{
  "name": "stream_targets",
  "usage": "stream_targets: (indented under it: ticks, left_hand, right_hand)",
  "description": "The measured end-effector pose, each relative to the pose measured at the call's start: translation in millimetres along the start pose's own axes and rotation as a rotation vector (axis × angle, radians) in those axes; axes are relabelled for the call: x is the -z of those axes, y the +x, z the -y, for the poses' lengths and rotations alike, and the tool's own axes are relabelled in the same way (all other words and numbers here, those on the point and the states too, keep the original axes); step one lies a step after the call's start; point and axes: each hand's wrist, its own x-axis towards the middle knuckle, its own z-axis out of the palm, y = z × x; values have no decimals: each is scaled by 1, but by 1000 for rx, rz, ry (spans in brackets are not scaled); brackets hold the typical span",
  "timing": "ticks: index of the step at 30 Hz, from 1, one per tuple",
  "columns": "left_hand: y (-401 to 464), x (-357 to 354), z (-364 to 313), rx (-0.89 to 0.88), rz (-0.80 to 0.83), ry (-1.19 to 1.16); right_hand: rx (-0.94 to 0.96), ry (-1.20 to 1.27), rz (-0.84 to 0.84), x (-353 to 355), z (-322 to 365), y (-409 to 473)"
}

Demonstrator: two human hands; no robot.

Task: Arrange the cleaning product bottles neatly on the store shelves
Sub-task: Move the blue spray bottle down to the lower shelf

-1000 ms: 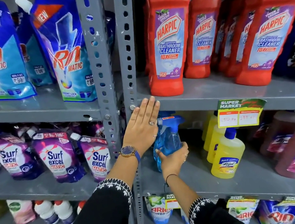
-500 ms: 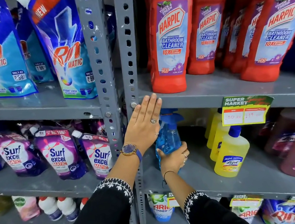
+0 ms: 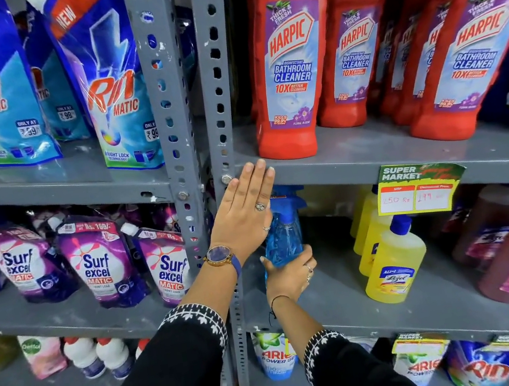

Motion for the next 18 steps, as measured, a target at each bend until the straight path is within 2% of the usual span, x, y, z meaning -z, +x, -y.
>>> stream_targets:
  ticks: [12, 15, 18]
  left_hand:
    - [0, -1, 0, -6, -11, 2]
    - [-1, -1, 0, -17, -18, 15]
    - [-1, -1, -1, -13, -16, 15]
  right_hand:
    - [16, -17, 51, 10, -4, -5]
    - [47, 79, -39, 24, -3, -11]
    - [192, 281, -175, 42, 9, -21]
